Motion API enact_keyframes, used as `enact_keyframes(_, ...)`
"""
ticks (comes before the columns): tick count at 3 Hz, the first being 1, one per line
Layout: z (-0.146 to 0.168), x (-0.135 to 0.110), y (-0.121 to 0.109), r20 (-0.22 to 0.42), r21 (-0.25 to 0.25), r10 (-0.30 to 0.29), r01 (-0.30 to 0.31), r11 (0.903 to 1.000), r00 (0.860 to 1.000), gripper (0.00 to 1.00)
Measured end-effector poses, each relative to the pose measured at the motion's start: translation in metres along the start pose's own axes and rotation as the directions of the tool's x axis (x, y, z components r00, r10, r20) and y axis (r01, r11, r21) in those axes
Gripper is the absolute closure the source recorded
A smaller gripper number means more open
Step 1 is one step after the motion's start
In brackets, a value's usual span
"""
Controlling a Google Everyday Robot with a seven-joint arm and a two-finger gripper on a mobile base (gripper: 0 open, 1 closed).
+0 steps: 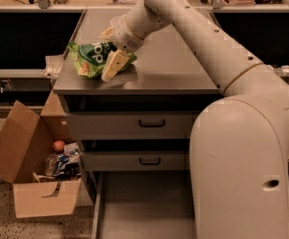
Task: Place green rice chip bag into bottom drawer
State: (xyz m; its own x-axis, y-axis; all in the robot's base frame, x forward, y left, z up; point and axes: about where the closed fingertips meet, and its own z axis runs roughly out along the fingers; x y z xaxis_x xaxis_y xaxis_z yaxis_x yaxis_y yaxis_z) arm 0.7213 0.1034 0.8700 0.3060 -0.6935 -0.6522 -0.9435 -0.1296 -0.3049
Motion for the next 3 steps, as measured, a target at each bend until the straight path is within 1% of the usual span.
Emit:
enact_keyframes(1,0.005,-0.005,0.002,0.006,-0.003,-0.021,0.021,0.9998,1.0,0.38)
enact_keyframes(2,-0.005,-0.018,0.018,0.034,0.013,-0.037,0.036,0.9993,0.999,0.63)
enact_keyframes(3,-0.025,-0.03,0.052,0.078,0.027,-0.027,0.025,0.9993,0.997,0.86)
